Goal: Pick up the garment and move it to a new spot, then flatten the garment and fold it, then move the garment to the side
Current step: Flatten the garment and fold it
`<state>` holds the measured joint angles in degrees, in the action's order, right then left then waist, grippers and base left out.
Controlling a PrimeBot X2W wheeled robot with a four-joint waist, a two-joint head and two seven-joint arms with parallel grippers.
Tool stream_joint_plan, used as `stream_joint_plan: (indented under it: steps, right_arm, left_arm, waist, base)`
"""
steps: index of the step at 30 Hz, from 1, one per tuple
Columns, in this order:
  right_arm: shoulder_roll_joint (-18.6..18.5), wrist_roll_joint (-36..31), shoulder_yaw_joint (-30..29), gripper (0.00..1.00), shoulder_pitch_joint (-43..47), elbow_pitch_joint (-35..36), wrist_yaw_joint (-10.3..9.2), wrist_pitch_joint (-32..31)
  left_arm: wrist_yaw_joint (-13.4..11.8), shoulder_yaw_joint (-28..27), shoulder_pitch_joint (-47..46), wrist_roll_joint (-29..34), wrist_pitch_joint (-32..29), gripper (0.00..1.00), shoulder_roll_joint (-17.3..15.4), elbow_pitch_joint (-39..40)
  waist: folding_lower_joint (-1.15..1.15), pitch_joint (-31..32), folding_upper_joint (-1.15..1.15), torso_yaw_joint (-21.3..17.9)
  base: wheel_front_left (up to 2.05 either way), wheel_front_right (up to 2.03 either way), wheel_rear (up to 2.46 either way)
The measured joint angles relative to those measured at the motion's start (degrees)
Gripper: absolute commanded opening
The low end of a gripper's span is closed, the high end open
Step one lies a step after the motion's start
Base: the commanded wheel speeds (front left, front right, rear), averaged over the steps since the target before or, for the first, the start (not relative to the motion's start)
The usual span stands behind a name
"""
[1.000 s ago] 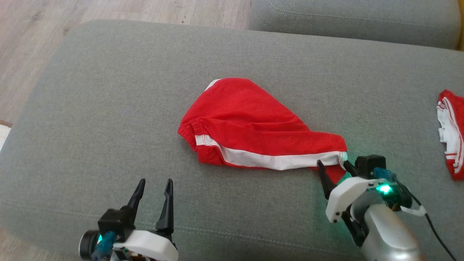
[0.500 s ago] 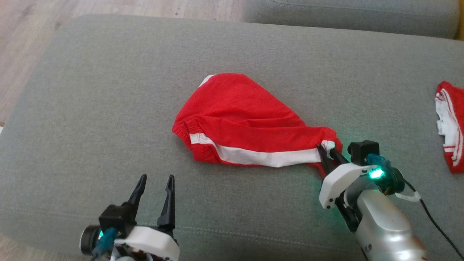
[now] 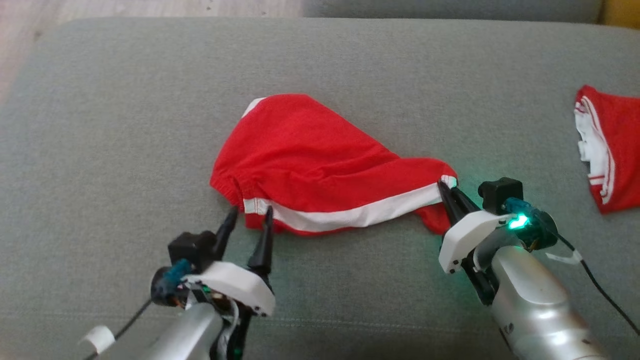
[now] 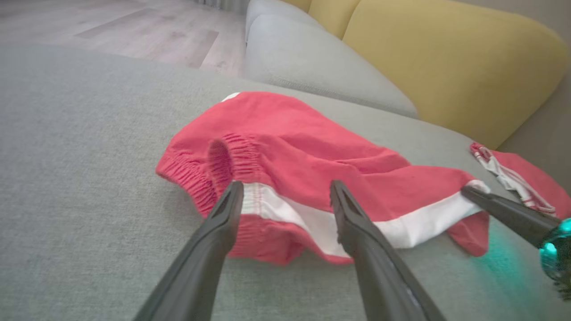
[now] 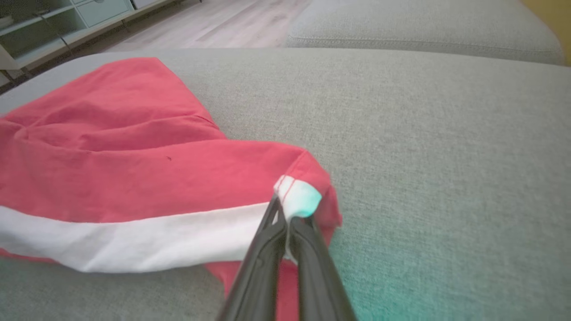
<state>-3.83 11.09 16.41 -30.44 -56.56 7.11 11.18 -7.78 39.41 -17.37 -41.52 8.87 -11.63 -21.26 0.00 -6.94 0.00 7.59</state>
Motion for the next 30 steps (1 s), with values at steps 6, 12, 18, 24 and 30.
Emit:
stream_joint_plan:
  steps: [6,12,18,24,30]
  right_arm:
    - [0.0,0.9,1.4,0.0,-1.0,0.0,0.0,0.0]
    - [0.0,1.3,2.0,0.0,-1.2,-0.1,0.0,0.3]
    - [0.0,1.5,2.3,0.0,-2.0,-0.4,0.0,0.7]
    - [0.0,2.0,2.7,0.0,-2.1,-0.8,0.0,1.0]
    - [0.0,2.5,2.5,0.0,-2.1,-0.8,0.0,2.0]
  left_arm:
    - [2.4,-2.1,-3.1,-2.9,0.0,1.0,1.5,-10.0]
    - [6.8,-0.7,-5.4,-3.7,-1.3,1.0,2.5,-14.5]
    - [9.4,0.9,-6.0,-3.7,-1.5,0.94,3.4,-15.8]
    - [10.4,1.3,-6.2,-3.9,-1.7,0.27,3.4,-15.9]
    - [10.8,1.5,-6.2,-3.8,-0.6,0.0,2.9,-15.4]
  waist:
    - [0.0,-1.2,0.0,-1.7]
    - [0.0,-1.5,0.0,-1.9]
    - [0.0,-1.6,0.0,-1.9]
    - [0.0,-1.6,0.0,-1.9]
    - [0.0,-0.4,0.0,-2.0]
  base:
    - [0.0,0.0,0.0]
    - [0.0,0.0,0.0]
    - [0.0,0.0,0.0]
    - [0.0,0.0,0.0]
    - [0.0,0.0,0.0]
